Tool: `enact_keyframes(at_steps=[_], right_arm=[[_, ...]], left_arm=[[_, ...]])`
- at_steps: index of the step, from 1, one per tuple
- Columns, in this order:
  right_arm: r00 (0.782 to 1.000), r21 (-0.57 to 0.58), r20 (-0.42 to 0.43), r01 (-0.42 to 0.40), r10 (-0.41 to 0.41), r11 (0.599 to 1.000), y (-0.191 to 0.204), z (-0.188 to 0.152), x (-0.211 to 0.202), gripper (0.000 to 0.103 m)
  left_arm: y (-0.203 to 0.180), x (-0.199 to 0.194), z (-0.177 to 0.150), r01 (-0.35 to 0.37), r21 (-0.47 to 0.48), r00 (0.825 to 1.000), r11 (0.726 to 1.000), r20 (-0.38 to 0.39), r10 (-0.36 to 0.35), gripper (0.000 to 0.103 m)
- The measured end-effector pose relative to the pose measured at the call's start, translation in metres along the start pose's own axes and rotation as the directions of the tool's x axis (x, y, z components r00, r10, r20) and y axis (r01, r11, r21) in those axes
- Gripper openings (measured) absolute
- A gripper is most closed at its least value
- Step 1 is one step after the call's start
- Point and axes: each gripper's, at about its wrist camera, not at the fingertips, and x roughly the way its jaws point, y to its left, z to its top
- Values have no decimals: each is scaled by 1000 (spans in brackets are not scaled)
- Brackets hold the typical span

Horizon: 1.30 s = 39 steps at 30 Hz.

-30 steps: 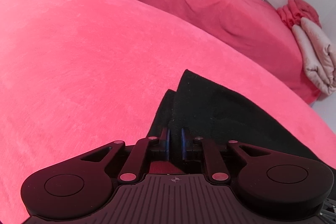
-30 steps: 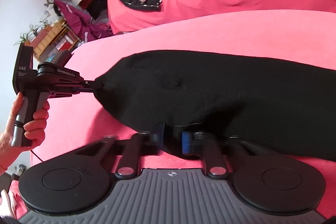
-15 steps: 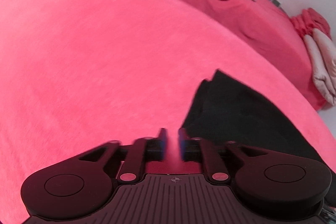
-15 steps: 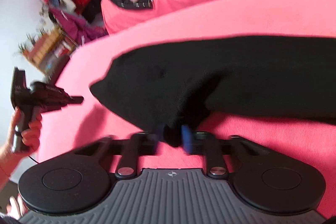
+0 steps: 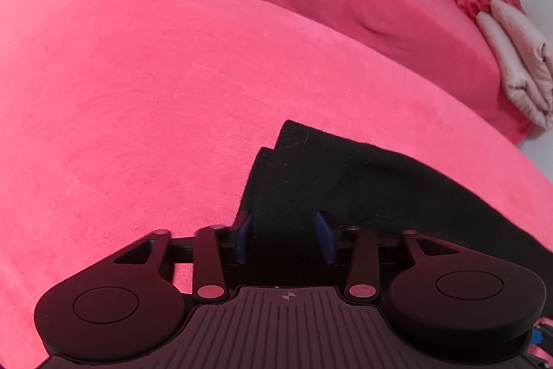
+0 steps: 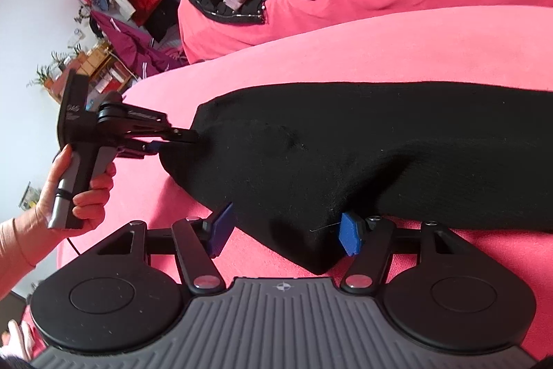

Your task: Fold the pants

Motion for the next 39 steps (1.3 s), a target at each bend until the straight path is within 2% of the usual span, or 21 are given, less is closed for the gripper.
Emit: enact_keyframes(at_steps=[1,2,6,7,8,9,12,14,16,19,21,24,25,26,27,28,29,32,35,37,39], right_arm=[[1000,-3,0,2,-2,1000,1,1,1,68],[1000,-3,0,6,-6,1000,2,1,2,69],[1000,6,-15,18,-17,1000,4,0,10,70],[1000,7,-22,19,-19,1000,5,1,11,55],[1000,10,-22,18,-18,1000,6,1,9,18],[1000,12,-14,29,-28,1000,7,2,5,12],[999,32,35,-1,0,999,3,3,-13,12],[1000,33,1,12,-12,999,-2,0,-8,12],[998,43,-52,38,-36,998,-10,-5,5,12],[998,92,-64,10,-4,996,-16,-11,4,12],[998,34,-57,-16,18,999,-8,-14,-5,12],[994,-24,-108,21,-23,999,-10,-18,-5,12],[993,-8,-120,21,-22,1000,-13,-19,-6,13],[993,3,-117,21,-21,1000,-15,-18,-10,22],[994,0,-106,35,-35,999,-14,-17,-18,32],[996,-17,-81,43,-45,999,-12,-17,-28,49],[998,-42,-50,45,-47,998,-8,-17,-37,52],[992,-125,68,110,-102,986,0,-15,-62,52],[959,-180,179,250,-218,951,7,-1,-56,52],[939,-180,194,318,-283,931,6,10,-39,52],[933,-152,164,345,-321,926,-8,14,-25,51]], left_arm=[[1,0,0,-6,-5,1000,1000,-1,6,75],[2,-3,1,-16,-17,1000,1000,3,16,67],[10,-23,-4,-11,-68,999,998,32,13,59],[11,-28,-7,-21,-71,999,997,34,23,58],[13,-33,-10,-23,-77,999,997,36,25,57],[15,-39,-12,-20,-88,999,996,35,23,56],[22,-50,-20,-18,-100,999,995,42,23,57],[26,-46,-22,-37,-92,998,995,40,41,60],[33,-33,-21,-40,-126,999,991,9,41,61],[40,-19,-19,-59,-161,998,985,-7,58,58],[40,-19,-14,-90,-152,996,984,-1,91,59],[45,-18,-11,-114,-147,993,983,-24,112,57],[47,-20,-10,-112,-156,994,981,-32,108,60],[51,-26,-10,-105,-164,994,981,-26,102,67],[52,-34,-10,-102,-166,995,981,-10,101,77],[52,-44,-11,-103,-158,994,982,14,107,83],[50,-55,-11,-106,-146,993,984,38,113,84],[35,-75,-10,-63,-97,994,993,79,71,84],[8,-70,-5,-16,-43,997,999,79,19,88],[-10,-55,-2,17,-25,998,1000,62,-15,97],[-23,-31,-2,22,-16,1000,1000,15,-22,101]])
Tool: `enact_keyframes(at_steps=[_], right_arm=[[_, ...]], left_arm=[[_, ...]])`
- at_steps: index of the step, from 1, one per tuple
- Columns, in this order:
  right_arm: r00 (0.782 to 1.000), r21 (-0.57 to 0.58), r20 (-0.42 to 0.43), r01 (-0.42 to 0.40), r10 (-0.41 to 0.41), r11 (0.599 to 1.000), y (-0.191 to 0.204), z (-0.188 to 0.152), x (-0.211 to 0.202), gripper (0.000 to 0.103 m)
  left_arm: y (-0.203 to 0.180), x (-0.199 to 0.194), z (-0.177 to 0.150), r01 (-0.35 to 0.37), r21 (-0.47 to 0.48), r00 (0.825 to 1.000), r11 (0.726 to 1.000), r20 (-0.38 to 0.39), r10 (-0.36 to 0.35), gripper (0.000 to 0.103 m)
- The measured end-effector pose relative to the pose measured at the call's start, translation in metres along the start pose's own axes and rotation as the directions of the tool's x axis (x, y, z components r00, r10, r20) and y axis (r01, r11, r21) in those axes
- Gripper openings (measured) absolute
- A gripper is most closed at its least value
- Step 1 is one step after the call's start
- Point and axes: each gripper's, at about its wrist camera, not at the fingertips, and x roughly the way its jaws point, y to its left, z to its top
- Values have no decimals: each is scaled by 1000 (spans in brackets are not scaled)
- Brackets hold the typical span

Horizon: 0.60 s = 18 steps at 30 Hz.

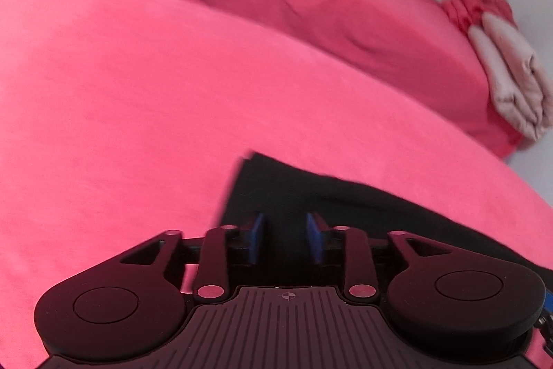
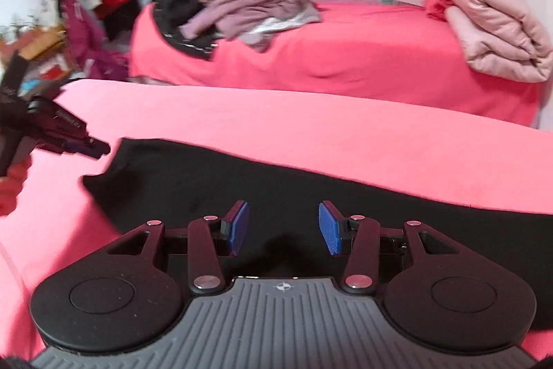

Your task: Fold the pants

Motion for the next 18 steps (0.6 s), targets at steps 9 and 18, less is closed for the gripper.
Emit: enact_keyframes(at_steps=[9,18], right_arm=[[963,229,-28,266,-267,936,-123,-31,-54,56],[996,-41,-67,49,-51,998,-83,-20,-8,52]], left_arm=[[-12,18,2,-81,88,996,993,-34,85,102],[-92,21,-18,73,139,996,988,-51,-67,103]])
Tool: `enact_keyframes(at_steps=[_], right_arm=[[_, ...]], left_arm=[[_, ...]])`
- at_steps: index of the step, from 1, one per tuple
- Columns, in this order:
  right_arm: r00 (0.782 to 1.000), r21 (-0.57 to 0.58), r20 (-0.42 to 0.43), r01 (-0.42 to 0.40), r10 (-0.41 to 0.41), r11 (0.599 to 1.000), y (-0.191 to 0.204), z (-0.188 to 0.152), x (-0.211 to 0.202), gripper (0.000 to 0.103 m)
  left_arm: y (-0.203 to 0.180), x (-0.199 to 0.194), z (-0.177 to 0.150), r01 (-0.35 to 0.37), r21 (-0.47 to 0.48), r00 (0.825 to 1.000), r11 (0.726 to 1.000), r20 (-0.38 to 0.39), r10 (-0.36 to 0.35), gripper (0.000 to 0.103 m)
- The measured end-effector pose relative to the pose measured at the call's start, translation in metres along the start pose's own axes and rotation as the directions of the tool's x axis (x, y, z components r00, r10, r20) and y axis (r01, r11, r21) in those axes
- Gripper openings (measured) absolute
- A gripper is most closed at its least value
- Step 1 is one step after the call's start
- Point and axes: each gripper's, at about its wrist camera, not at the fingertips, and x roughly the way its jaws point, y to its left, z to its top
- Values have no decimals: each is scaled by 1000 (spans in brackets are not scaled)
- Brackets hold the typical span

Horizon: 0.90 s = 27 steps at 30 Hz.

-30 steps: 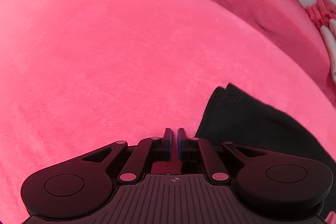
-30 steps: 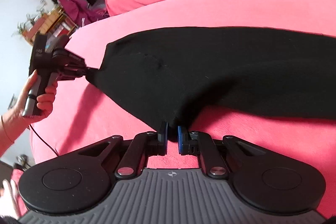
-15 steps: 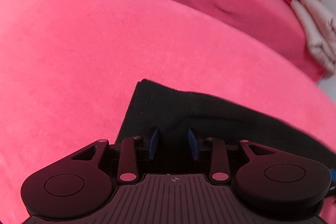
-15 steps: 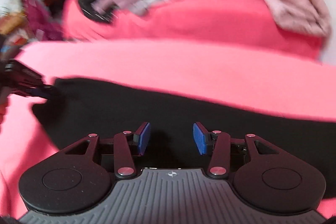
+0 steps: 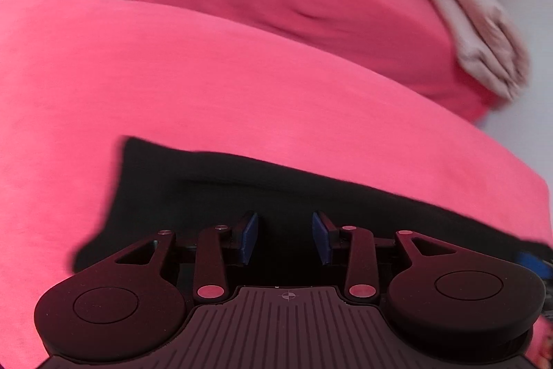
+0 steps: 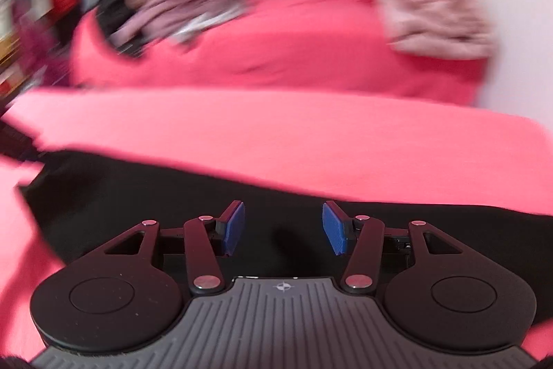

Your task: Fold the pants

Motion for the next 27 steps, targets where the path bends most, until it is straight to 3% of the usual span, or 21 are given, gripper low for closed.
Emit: enact_keyframes(at_steps=[1,3,7,9,10,11,13,16,18,21,24,26,27], right_arm=[[999,-49,-23,31,-32,998,5,-1,15,43],[996,-77,42,76,-73,994,3,-5,27,45],[999,68,41,24,-27,997,-16,1,15,45],[997,107,64,27,-34,994,-20,-1,-3,57],[995,128,92,35,-47,991,-24,-4,-15,69],[993,139,110,31,-46,990,-24,0,-17,70],[994,158,105,3,-19,988,-25,5,-20,70],[993,136,109,35,-50,990,-17,8,-15,66],[995,138,91,24,-37,990,-12,0,-11,64],[998,88,14,57,-58,994,-8,-25,-5,63],[997,120,74,30,-39,992,-27,-41,-44,64],[985,255,129,76,-112,964,-59,-58,-82,77],[979,319,139,99,-151,943,-75,-67,-96,77]], left_arm=[[-11,5,-3,-11,32,1000,999,-10,12,103],[-26,22,-8,-61,78,997,995,-32,63,103],[-33,31,-6,-114,129,993,985,-21,118,103],[-36,25,-3,-115,116,992,987,-31,119,103],[-38,21,-3,-108,111,993,988,-27,111,103],[-42,18,-1,-109,107,994,988,-16,111,103],[-50,17,4,-109,105,994,989,-3,110,103],[-66,29,14,-20,73,999,997,-37,23,103],[-85,38,13,6,99,1000,995,-29,-3,103],[-102,63,7,-66,156,996,986,-53,75,103],[-109,68,8,-99,218,994,971,-21,106,103],[-112,65,10,-115,241,992,964,-26,125,103],[-113,61,10,-127,248,990,960,-23,137,103]])
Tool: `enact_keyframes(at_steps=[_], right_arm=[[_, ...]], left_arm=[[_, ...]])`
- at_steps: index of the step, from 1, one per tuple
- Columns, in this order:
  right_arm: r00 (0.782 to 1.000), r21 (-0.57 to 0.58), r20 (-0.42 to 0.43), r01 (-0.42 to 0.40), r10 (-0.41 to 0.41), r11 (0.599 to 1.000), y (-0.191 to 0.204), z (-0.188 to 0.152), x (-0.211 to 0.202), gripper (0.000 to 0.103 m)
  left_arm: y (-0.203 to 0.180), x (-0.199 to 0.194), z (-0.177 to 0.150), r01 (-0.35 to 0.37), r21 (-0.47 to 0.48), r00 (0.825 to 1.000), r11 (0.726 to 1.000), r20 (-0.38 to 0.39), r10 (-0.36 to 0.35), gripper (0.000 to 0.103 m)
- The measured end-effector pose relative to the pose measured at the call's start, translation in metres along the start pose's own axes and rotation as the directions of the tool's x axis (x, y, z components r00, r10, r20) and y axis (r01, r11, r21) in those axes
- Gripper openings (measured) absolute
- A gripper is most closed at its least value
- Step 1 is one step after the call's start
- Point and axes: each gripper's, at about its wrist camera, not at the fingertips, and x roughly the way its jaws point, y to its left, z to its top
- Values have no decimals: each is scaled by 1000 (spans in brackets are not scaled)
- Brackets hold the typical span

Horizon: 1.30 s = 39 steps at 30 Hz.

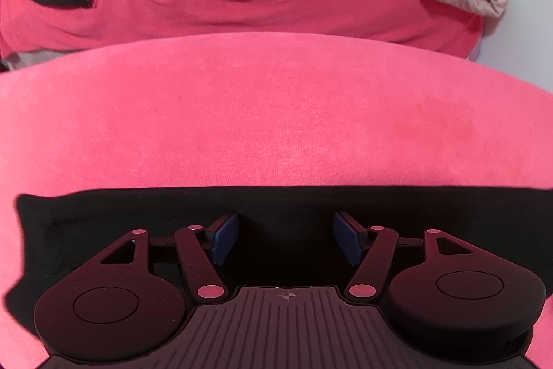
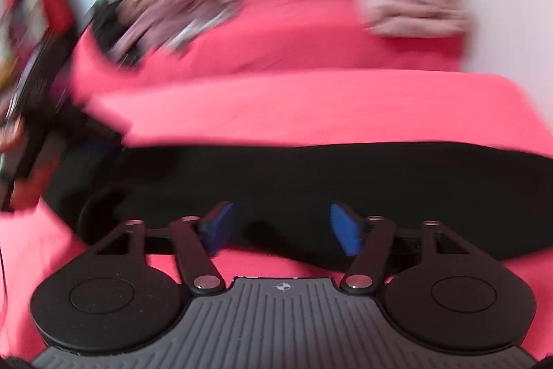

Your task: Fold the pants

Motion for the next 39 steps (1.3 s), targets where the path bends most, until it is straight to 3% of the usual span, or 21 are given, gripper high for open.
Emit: enact_keyframes(at_steps=[2,6,10,13,14,17,21,22,23,25,27,29,33,39], right_arm=[[997,167,27,71,-76,983,-50,-6,-24,77],[972,437,-6,213,-234,874,-139,-19,-46,75],[972,667,8,171,-237,725,-193,-25,-47,74],[973,740,22,140,-231,658,-211,-26,-39,74],[972,744,27,136,-232,655,-212,-23,-35,74],[970,731,19,152,-242,665,-213,-13,-24,76],[966,725,20,162,-256,669,-215,-2,-13,76],[964,721,18,171,-265,671,-215,-1,-11,69],[961,713,9,188,-277,675,-215,0,-9,44],[965,729,-10,185,-260,659,-222,-3,-4,19],[970,763,17,145,-244,630,-223,-7,-9,15],[968,757,48,126,-246,641,-219,-7,-17,14],[964,706,125,80,-235,704,-198,14,-32,13],[963,466,236,2,-127,885,-120,60,-53,13]], left_arm=[[0,-11,-4,-5,13,1000,1000,11,5,103],[0,-36,-15,-13,35,999,999,48,11,103],[-13,-43,-16,30,33,998,999,55,-31,103],[-27,-42,-18,65,54,996,996,50,-68,103],[-32,-39,-21,62,70,997,996,43,-65,103],[-45,-17,-28,28,115,1000,993,-17,-26,103],[-48,-10,-35,-3,124,1000,992,9,2,103],[-48,-10,-35,-3,121,1000,993,9,2,103],[-48,-10,-35,-1,118,1000,993,7,0,103],[-47,-12,-33,6,107,1000,994,1,-6,103],[-44,-15,-30,15,93,1000,996,-5,-15,103],[-38,-22,-27,28,73,1000,997,2,-28,103],[-23,-36,-28,40,45,998,998,38,-42,103],[6,-44,-33,43,-19,998,999,56,-42,103]])
